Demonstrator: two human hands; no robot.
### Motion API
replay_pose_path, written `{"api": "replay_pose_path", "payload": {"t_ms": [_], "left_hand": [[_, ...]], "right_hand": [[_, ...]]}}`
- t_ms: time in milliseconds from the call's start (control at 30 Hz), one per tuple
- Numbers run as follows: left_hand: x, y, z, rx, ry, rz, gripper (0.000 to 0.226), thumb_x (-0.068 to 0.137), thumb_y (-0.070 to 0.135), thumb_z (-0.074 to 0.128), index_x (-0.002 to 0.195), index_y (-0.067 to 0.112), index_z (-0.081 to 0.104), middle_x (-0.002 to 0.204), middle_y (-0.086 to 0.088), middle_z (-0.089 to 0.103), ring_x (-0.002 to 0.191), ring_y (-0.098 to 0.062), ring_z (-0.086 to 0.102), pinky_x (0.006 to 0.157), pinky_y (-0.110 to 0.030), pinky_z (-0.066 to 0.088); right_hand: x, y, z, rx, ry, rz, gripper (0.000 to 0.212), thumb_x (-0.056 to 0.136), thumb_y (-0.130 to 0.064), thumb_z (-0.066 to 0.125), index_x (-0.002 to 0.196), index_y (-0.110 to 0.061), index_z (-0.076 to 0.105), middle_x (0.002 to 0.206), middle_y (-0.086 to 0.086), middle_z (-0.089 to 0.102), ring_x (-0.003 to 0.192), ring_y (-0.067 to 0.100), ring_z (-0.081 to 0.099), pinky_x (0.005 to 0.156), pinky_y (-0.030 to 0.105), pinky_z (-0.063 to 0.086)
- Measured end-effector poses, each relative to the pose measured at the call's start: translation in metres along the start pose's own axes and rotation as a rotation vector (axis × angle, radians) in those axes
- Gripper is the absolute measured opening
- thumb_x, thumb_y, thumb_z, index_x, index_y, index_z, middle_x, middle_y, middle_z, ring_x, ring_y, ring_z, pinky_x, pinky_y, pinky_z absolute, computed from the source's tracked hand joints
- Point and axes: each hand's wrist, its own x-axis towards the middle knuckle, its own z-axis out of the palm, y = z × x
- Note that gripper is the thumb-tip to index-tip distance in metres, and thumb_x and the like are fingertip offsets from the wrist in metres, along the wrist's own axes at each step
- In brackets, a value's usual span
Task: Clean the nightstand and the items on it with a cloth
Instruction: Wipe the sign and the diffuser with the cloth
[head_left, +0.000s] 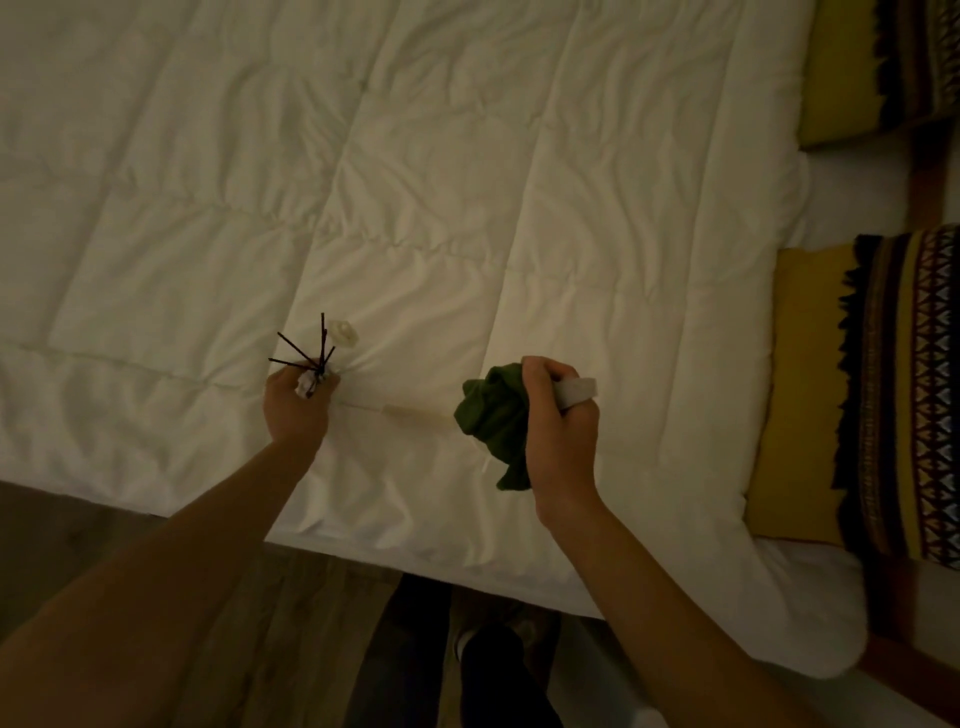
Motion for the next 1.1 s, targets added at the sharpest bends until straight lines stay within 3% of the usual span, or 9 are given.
{"api": "replay_pose_path", "payload": {"t_ms": [100, 167, 300, 467, 567, 733, 867, 967, 1100], "left_hand": [[-0.004, 0.018, -0.006, -0.064, -0.066, 0.015, 0.032, 0.082, 0.015, 0.079, 0.111, 0.006, 0.071, 0.114, -0.015, 0.068, 0.105, -0.033, 0.066, 0.094, -0.052, 0.054], [-0.014, 0.045, -0.015, -0.123, -0.150, 0.058, 0.029, 0.084, 0.012, 0.077, 0.112, 0.007, 0.071, 0.109, -0.017, 0.072, 0.098, -0.026, 0.068, 0.087, -0.042, 0.057], [-0.052, 0.134, -0.036, -0.269, -0.327, 0.139, 0.026, 0.084, 0.013, 0.078, 0.110, 0.018, 0.072, 0.091, 0.005, 0.076, 0.083, -0.007, 0.069, 0.075, -0.021, 0.054], [-0.133, 0.255, -0.067, -0.397, -0.624, 0.295, 0.026, 0.087, 0.015, 0.074, 0.109, 0.027, 0.073, 0.107, 0.002, 0.076, 0.096, -0.014, 0.073, 0.076, -0.029, 0.060], [-0.189, 0.317, -0.082, -0.450, -0.739, 0.385, 0.030, 0.087, 0.010, 0.072, 0.116, 0.020, 0.070, 0.110, -0.005, 0.075, 0.100, -0.020, 0.073, 0.075, -0.029, 0.060], [-0.268, 0.396, -0.094, -0.443, -0.799, 0.518, 0.028, 0.089, 0.012, 0.071, 0.117, 0.011, 0.070, 0.108, -0.011, 0.075, 0.101, -0.027, 0.072, 0.082, -0.044, 0.062], [-0.315, 0.442, -0.108, -0.449, -0.818, 0.623, 0.025, 0.087, 0.013, 0.075, 0.111, 0.009, 0.071, 0.104, -0.013, 0.075, 0.098, -0.031, 0.072, 0.083, -0.047, 0.060], [-0.344, 0.470, -0.116, -0.454, -0.841, 0.677, 0.027, 0.082, 0.013, 0.080, 0.106, 0.007, 0.069, 0.096, -0.007, 0.075, 0.091, -0.023, 0.073, 0.081, -0.038, 0.060], [-0.376, 0.494, -0.126, -0.481, -0.868, 0.688, 0.046, 0.072, 0.031, 0.084, 0.113, 0.016, 0.069, 0.115, -0.005, 0.070, 0.100, -0.022, 0.072, 0.088, -0.043, 0.060]], "right_hand": [[-0.007, -0.006, -0.001, 0.000, -0.021, -0.019, 0.015, 0.099, -0.036, 0.060, 0.099, -0.025, 0.070, 0.089, -0.006, 0.074, 0.088, 0.011, 0.071, 0.081, 0.036, 0.060], [-0.014, -0.017, -0.005, 0.016, -0.025, -0.027, 0.015, 0.099, -0.036, 0.061, 0.100, -0.025, 0.071, 0.089, -0.007, 0.074, 0.087, 0.009, 0.071, 0.079, 0.033, 0.060], [-0.028, -0.058, -0.020, 0.055, -0.033, -0.073, 0.015, 0.098, -0.039, 0.061, 0.101, -0.027, 0.070, 0.087, -0.014, 0.073, 0.084, 0.002, 0.070, 0.071, 0.022, 0.055], [-0.052, -0.133, -0.043, 0.138, -0.005, -0.221, 0.010, 0.096, -0.037, 0.065, 0.100, -0.029, 0.070, 0.089, -0.010, 0.075, 0.085, 0.007, 0.073, 0.072, 0.024, 0.059], [-0.074, -0.181, -0.059, 0.182, 0.035, -0.357, 0.005, 0.095, -0.038, 0.066, 0.097, -0.035, 0.069, 0.090, -0.010, 0.074, 0.086, 0.007, 0.072, 0.076, 0.028, 0.061], [-0.108, -0.255, -0.096, 0.292, 0.177, -0.560, 0.012, 0.092, -0.038, 0.069, 0.104, -0.033, 0.067, 0.096, -0.016, 0.073, 0.092, 0.002, 0.071, 0.075, 0.018, 0.057], [-0.135, -0.292, -0.121, 0.269, 0.263, -0.606, 0.023, 0.082, -0.067, 0.062, 0.096, -0.049, 0.063, 0.086, -0.013, 0.072, 0.079, 0.005, 0.072, 0.063, 0.039, 0.063], [-0.152, -0.311, -0.137, 0.295, 0.313, -0.584, 0.043, 0.076, -0.071, 0.052, 0.097, -0.036, 0.065, 0.083, -0.004, 0.072, 0.077, 0.013, 0.073, 0.062, 0.049, 0.063], [-0.178, -0.328, -0.163, 0.398, 0.183, -0.655, 0.040, 0.080, -0.070, 0.049, 0.104, -0.041, 0.063, 0.097, -0.006, 0.071, 0.089, 0.010, 0.072, 0.068, 0.031, 0.063]]}}
